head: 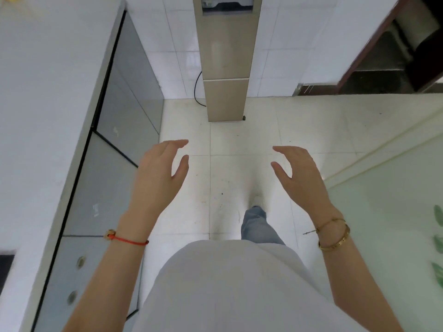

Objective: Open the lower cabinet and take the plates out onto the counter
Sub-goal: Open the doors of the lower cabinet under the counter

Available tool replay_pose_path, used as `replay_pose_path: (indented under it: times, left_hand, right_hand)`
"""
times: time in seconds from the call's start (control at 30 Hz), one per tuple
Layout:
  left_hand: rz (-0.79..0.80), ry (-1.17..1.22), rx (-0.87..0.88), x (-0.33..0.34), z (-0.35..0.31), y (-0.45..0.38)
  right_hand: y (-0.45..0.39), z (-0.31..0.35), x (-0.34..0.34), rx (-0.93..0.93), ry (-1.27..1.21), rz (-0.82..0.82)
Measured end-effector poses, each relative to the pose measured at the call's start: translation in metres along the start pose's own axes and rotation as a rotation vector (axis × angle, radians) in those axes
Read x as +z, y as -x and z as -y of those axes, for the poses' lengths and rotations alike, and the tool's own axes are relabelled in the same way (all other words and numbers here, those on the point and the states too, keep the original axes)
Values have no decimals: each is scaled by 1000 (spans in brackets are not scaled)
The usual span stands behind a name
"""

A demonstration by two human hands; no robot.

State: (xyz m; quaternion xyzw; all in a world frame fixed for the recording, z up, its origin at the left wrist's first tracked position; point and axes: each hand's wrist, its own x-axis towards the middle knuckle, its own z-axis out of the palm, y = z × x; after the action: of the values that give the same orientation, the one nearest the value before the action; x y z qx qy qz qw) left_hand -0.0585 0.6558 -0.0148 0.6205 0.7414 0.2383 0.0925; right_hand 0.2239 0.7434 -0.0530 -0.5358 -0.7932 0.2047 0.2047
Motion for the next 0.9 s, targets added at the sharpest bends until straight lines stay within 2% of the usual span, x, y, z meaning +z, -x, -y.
replay_pose_path:
  times: [0.23,0.43,0.7,0.9]
  left_hand:
    - [-61,28,-67,50,-50,-124]
    - [-118,13,-269,68,-63,-196]
    - [-248,-34,-514,80,-36,-254]
    - [-336,-63,-672,77,3,-303]
  right_hand:
    - [-140,-68,-42,-83,35,63]
    - [-260,-94,-47,-206,13,160]
    - [-401,-80,3,-447,-42,296]
    - [-500,-36,49,-580,-117,423]
